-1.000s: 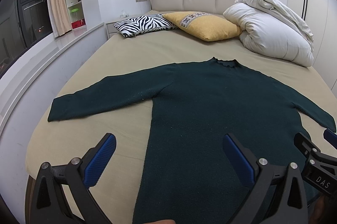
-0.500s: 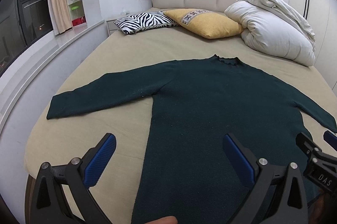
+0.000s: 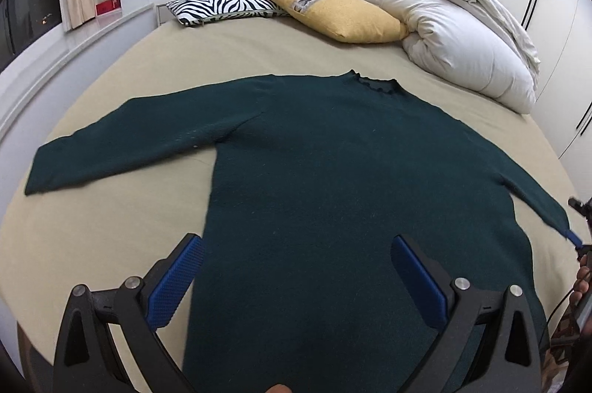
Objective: Fold small clothes
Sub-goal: 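Grasp a sweater sleeve with the right tool and fold it across the body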
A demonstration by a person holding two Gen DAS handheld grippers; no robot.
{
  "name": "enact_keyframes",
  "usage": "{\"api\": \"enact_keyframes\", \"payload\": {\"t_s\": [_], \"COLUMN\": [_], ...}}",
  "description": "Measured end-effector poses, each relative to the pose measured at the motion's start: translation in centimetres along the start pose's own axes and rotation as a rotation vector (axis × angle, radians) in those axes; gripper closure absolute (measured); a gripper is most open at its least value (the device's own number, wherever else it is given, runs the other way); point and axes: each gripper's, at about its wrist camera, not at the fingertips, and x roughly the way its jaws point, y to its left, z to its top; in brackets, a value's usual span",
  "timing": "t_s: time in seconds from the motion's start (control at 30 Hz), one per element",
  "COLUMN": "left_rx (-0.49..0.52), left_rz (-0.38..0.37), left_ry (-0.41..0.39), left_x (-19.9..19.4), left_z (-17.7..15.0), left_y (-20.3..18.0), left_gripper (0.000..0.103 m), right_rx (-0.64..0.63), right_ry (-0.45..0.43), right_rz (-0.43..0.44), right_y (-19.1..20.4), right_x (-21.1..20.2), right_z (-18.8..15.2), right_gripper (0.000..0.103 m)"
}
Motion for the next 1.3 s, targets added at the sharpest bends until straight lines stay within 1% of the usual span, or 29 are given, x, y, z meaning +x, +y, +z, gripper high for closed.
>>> {"api": "enact_keyframes", "payload": {"t_s": [0.03, 0.07, 0.1, 0.17, 0.2, 0.27, 0.3, 0.37, 0.4, 0.47, 0.5, 0.57, 0.63, 0.73, 0.77, 0.83, 0.9, 0.97, 1.03, 1.1, 1.13, 1.17, 1.2, 1.27, 1.3], "left_rx": [0.015, 0.047, 0.081, 0.114, 0.125, 0.113, 0.081, 0.053, 0.052, 0.044, 0.032, 0.013, -0.003, -0.036, -0.052, -0.07, -0.093, -0.127, -0.164, -0.197, -0.214, -0.225, -0.239, -0.254, -0.263], "left_rz": [-0.002, -0.002, -0.003, -0.005, 0.005, 0.037, 0.023, -0.016, -0.024, -0.052, -0.077, -0.104, -0.14, -0.197, -0.225, -0.248, -0.277, -0.312, -0.339, -0.371, -0.386, -0.398, -0.415, -0.43, -0.442], "left_ry": [-0.007, -0.025, -0.041, -0.05, -0.048, -0.013, 0.019, 0.043, 0.048, 0.071, 0.085, 0.083, 0.073, 0.068, 0.064, 0.055, 0.049, 0.052, 0.05, 0.054, 0.057, 0.058, 0.063, 0.082, 0.094], "left_x": [0.4, 0.8, 1.1, 1.5, 1.7, 2.5, 3.1, 4.0, 4.3, 5.1, 5.4, 5.5, 5.6, 5.9, 5.9, 5.9, 6.0, 6.2, 6.4, 6.9, 7.2, 7.3, 7.7, 8.6, 9.2], "left_z": [0.3, 0.5, 0.8, 1.3, 1.5, 2.2, 2.5, 2.8, 2.8, 2.8, 2.9, 3.0, 3.3, 4.1, 4.4, 4.9, 5.3, 5.7, 6.0, 6.3, 6.5, 6.6, 6.7, 7.0, 7.1], "left_y": [-0.3, -0.8, -1.3, -2.2, -2.6, -3.0, -3.0, -2.9, -2.9, -3.0, -2.9, -2.5, -2.2, -1.6, -1.4, -1.0, -0.4, 0.3, 1.2, 2.2, 2.7, 3.0, 3.4, 3.6, 3.6], "left_gripper": [0.0, 0.0, 0.0, 0.0, 0.0, 0.0, 0.0, 0.0, 0.0, 0.0, 0.0, 0.0, 0.0, 0.001, 0.002, 0.004, 0.008, 0.012, 0.013, 0.015, 0.016, 0.016, 0.016, 0.016, 0.016], "right_rx": [0.078, 0.146, 0.205, 0.32, 0.362, 0.423, 0.435, 0.445, 0.443, 0.436, 0.436, 0.417, 0.345, 0.208, 0.161, 0.053, -0.089, -0.219, -0.291, -0.328, -0.352, -0.381, -0.404, -0.455, -0.477], "right_ry": [-0.005, -0.013, -0.016, -0.029, -0.04, -0.056, -0.064, -0.079, -0.079, -0.074, -0.07, -0.065, -0.081, -0.097, -0.095, -0.077, -0.047, 0.0, 0.055, 0.12, 0.148, 0.18, 0.209, 0.273, 0.314], "right_rz": [-0.01, -0.016, -0.02, -0.021, -0.008, 0.034, 0.044, 0.059, 0.064, 0.065, 0.052, 0.029, 0.012, 0.042, 0.059, 0.112, 0.172, 0.245, 0.301, 0.336, 0.335, 0.327, 0.315, 0.266, 0.249], "right_y": [-3.1, -5.8, -8.1, -12.8, -14.5, -17.1, -18.0, -18.9, -19.3, -20.1, -20.3, -19.7, -17.0, -11.7, -9.5, -4.3, 2.2, 9.0, 14.2, 18.5, 20.3, 21.9, 23.2, 24.8, 25.2], "right_x": [0.6, 1.1, 1.7, 2.7, 3.2, 4.3, 4.8, 5.9, 6.6, 8.0, 8.5, 8.7, 8.7, 8.1, 7.9, 8.2, 8.9, 10.1, 11.8, 14.2, 15.5, 17.0, 18.4, 21.1, 22.3], "right_z": [1.5, 2.7, 3.7, 5.4, 5.9, 7.1, 7.7, 8.9, 9.6, 11.0, 11.8, 12.6, 13.4, 14.0, 14.2, 14.2, 13.3, 11.2, 8.5, 5.4, 3.8, 1.6, -0.2, -3.6, -5.2], "right_gripper": [0.031, 0.037, 0.044, 0.045, 0.046, 0.053, 0.056, 0.062, 0.07, 0.082, 0.092, 0.095, 0.096, 0.096, 0.096, 0.096, 0.096, 0.096, 0.096, 0.096, 0.096, 0.096, 0.092, 0.092, 0.086]}}
